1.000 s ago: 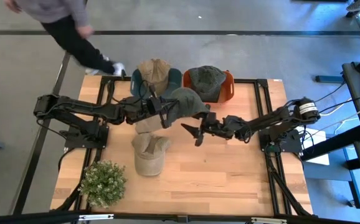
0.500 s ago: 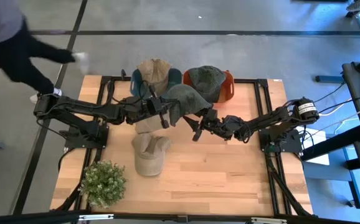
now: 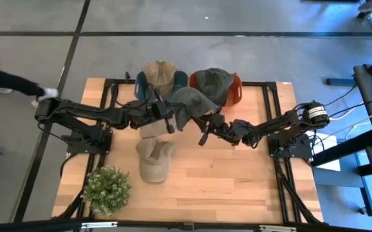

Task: Pick & Place hat
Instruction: Put the black cap into the orange bin

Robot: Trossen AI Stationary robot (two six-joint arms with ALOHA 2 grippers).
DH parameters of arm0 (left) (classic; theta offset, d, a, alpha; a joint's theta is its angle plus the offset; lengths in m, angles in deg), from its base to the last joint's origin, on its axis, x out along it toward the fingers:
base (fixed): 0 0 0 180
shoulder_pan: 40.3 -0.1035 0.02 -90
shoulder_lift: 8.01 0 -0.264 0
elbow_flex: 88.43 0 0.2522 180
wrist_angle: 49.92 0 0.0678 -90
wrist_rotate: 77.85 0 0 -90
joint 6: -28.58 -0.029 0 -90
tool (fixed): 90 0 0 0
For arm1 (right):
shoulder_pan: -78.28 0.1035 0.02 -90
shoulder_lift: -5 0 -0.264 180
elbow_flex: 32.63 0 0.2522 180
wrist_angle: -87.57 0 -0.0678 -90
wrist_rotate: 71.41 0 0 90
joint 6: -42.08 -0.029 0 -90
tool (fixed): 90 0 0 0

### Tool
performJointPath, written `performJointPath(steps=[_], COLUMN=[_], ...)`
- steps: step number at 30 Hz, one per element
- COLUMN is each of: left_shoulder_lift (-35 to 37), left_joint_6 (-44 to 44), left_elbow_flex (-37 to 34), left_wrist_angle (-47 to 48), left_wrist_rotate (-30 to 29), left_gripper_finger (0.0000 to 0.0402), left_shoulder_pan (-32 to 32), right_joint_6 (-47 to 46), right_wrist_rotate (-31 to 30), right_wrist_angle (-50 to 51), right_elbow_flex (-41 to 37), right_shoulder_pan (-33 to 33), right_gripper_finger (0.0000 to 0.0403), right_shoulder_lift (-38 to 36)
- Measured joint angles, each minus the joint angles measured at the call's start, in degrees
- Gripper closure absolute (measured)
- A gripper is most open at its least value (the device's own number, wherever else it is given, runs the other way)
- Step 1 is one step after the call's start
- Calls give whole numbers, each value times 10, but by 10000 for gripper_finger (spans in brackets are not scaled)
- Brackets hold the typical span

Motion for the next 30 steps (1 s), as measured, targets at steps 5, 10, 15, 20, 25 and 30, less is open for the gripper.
performJointPath(steps=[5,10,15,20,25,30], left_shoulder_lift=[0,0,0,0,0,1], left_joint_6=[0,0,-1,3,5,5], left_elbow_flex=[0,0,0,0,0,0], left_wrist_angle=[0,0,0,0,9,58], left_wrist_rotate=[1,1,-8,-65,-132,-206], left_gripper_finger=[398,390,367,317,281,273], left_shoulder_pan=[0,0,0,10,35,58], right_joint_6=[22,36,69,93,91,16], right_wrist_rotate=[0,-4,-49,-72,-76,-60], right_wrist_angle=[-1,-1,0,12,100,250], right_elbow_flex=[0,0,0,0,0,0], right_shoulder_pan=[0,4,20,37,53,59], right_gripper_finger=[373,373,373,373,373,373], right_shoulder_lift=[0,0,-3,-30,-86,-162])
